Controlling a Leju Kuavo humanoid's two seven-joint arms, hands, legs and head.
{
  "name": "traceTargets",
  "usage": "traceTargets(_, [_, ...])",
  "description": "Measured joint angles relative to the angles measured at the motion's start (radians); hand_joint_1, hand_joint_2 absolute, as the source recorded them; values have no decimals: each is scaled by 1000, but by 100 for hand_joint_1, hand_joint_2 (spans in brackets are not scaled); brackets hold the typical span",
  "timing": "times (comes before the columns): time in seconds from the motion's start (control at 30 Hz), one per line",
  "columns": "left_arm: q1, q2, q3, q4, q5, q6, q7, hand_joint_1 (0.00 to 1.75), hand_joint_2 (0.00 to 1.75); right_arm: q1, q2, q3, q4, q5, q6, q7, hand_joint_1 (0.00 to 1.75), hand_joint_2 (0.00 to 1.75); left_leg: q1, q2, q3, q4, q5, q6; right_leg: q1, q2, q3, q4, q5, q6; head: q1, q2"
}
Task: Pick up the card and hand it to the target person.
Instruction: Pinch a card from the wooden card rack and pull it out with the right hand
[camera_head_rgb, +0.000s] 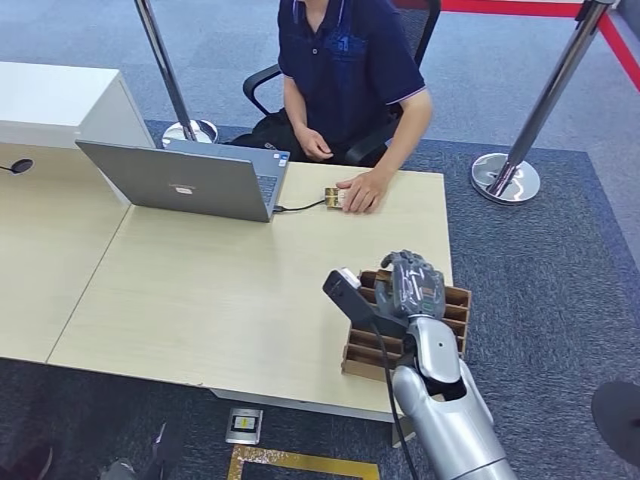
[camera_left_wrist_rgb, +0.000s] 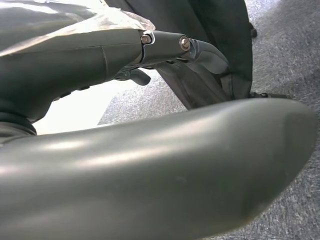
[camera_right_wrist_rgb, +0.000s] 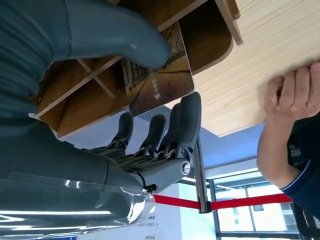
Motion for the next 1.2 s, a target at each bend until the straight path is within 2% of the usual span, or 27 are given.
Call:
traceTargets(0.07, [0,0,0,0,0,-1,0,0,0,-1,-1,-1,4,-1,-2,-1,131,175,0,0,0,0,0,0,0,0,0,0,0,0,0,0])
traceTargets(0.2, [0,0,0,0,-1,-1,0,0,0,-4,-2,-2,9,-7,-10,-3,136,175,0,0,0,0,0,0,0,0,0,0,0,0,0,0])
traceTargets(1.2, [0,0,0,0,-10,-7,0,0,0,0,-2,-3,7,-2,-28,-7,127,175,0,0,0,0,0,0,0,0,0,0,0,0,0,0])
